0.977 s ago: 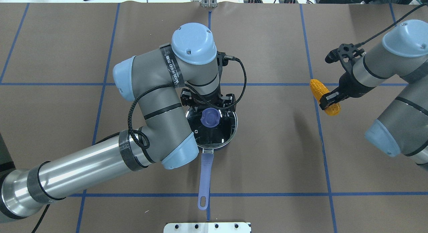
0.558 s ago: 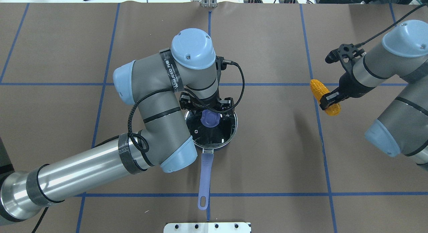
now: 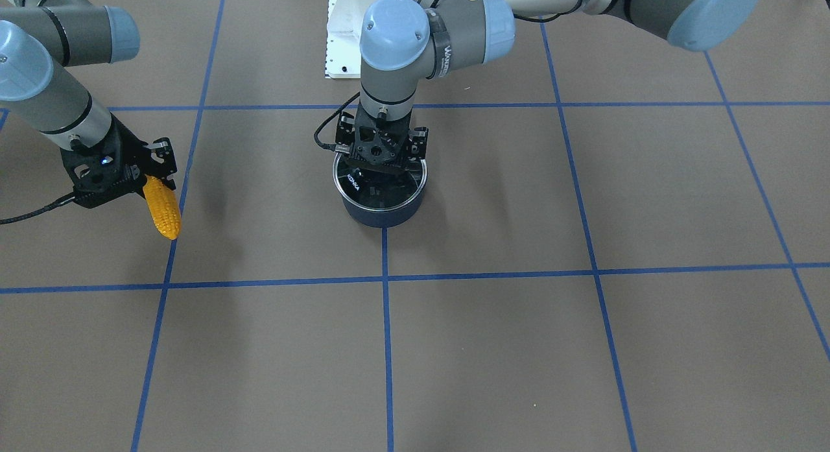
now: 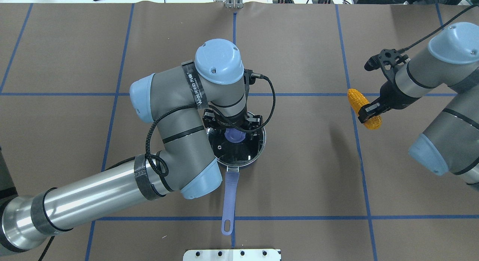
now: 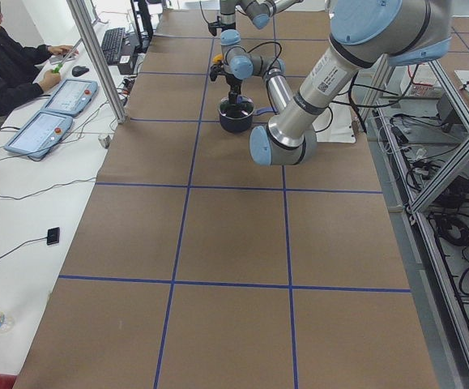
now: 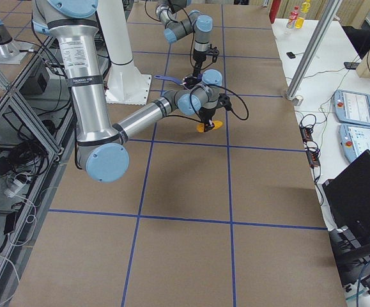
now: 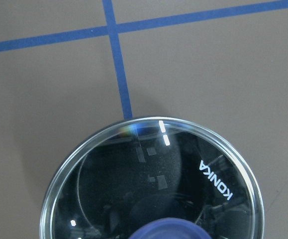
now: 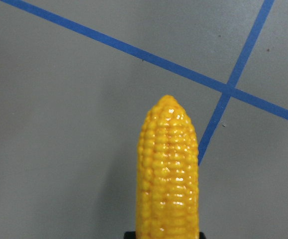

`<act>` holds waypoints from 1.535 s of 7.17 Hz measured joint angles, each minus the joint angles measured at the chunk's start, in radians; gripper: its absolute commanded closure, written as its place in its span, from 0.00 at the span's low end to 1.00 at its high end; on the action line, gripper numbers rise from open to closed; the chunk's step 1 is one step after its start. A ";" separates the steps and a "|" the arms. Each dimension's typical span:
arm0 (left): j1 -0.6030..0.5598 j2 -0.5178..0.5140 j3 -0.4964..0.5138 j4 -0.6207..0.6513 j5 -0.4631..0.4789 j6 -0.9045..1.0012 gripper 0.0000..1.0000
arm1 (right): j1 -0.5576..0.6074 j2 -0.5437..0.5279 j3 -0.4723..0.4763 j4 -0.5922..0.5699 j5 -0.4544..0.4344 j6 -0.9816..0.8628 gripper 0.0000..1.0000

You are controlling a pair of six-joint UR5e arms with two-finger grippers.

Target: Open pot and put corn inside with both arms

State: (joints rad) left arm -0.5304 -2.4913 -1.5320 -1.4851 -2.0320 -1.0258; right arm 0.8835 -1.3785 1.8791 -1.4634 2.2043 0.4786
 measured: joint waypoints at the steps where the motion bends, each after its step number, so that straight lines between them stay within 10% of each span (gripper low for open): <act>1: 0.001 0.000 -0.002 0.001 0.000 -0.001 0.34 | 0.000 0.000 0.000 0.000 0.000 0.000 0.59; 11: -0.041 0.048 -0.102 0.006 -0.010 0.024 0.37 | -0.067 0.186 0.006 -0.097 0.013 0.012 0.59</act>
State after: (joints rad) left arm -0.5715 -2.4432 -1.6343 -1.4788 -2.0423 -1.0015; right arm 0.8167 -1.1924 1.8847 -1.5602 2.2169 0.4906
